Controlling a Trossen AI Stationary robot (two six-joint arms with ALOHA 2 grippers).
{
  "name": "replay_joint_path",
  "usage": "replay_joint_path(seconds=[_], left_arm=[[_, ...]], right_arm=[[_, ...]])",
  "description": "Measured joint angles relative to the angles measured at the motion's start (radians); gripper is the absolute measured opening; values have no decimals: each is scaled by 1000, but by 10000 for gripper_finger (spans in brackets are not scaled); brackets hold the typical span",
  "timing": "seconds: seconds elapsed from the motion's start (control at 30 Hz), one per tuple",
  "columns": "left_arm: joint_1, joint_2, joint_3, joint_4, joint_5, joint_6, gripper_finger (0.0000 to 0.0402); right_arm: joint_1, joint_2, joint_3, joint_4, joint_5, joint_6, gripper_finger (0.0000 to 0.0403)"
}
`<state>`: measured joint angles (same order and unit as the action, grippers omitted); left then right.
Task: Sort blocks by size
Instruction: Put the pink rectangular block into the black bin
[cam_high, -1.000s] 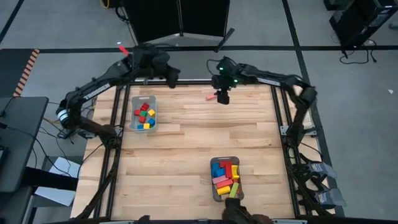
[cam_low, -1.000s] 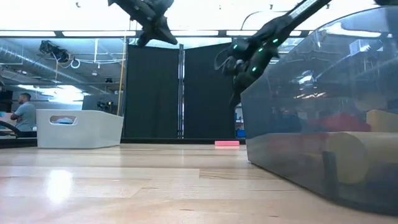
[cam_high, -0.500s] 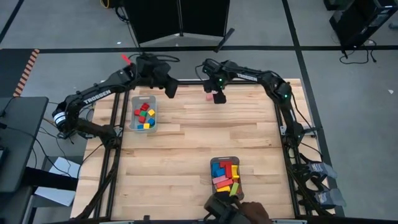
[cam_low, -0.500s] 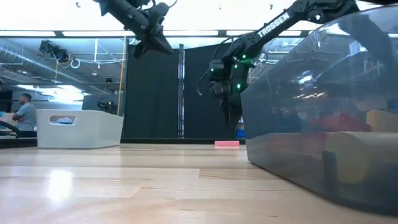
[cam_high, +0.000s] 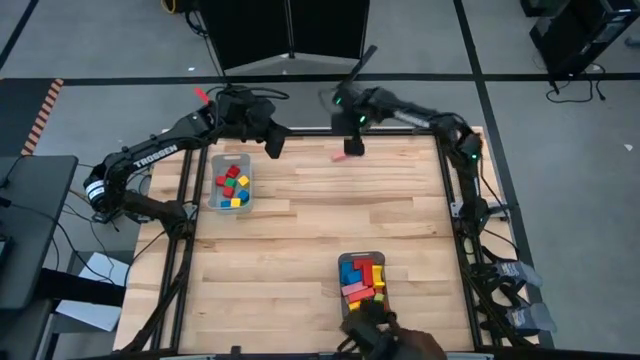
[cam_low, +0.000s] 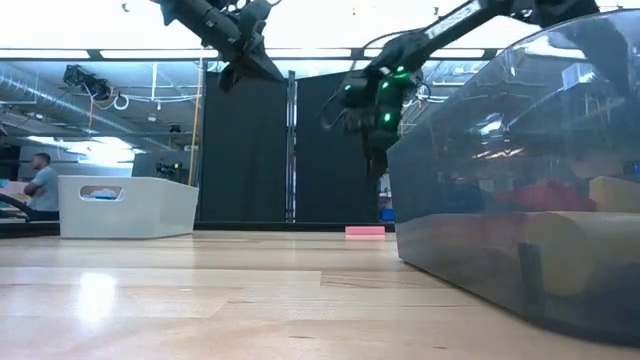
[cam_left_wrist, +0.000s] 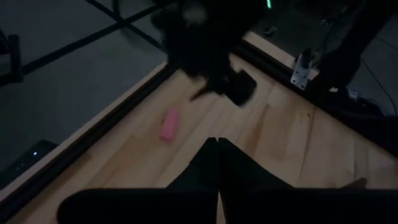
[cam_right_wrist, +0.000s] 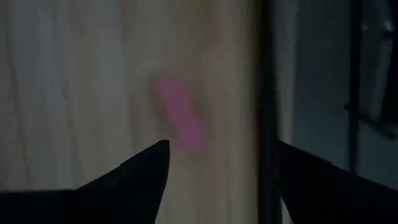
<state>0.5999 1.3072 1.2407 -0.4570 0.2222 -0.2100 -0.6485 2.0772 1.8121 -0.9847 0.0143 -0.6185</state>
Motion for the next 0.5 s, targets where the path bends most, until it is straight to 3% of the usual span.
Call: replay_joint_path(seconds=[0.1, 0.2, 0.33, 0.5], left_arm=[[0, -11, 0, 7, 4, 5, 3], [0, -34, 0, 12, 7, 19, 3], [0, -77, 0, 12, 8, 22, 3], [0, -130, 0, 12, 8, 22, 3]], right_arm=[[-72, -63, -23, 78, -104, 196, 282], [-138, -99, -27, 106, -125, 446, 274], [-213, -100, -28, 33, -121, 776, 256], [-225, -66, -30, -59, -164, 1056, 234]])
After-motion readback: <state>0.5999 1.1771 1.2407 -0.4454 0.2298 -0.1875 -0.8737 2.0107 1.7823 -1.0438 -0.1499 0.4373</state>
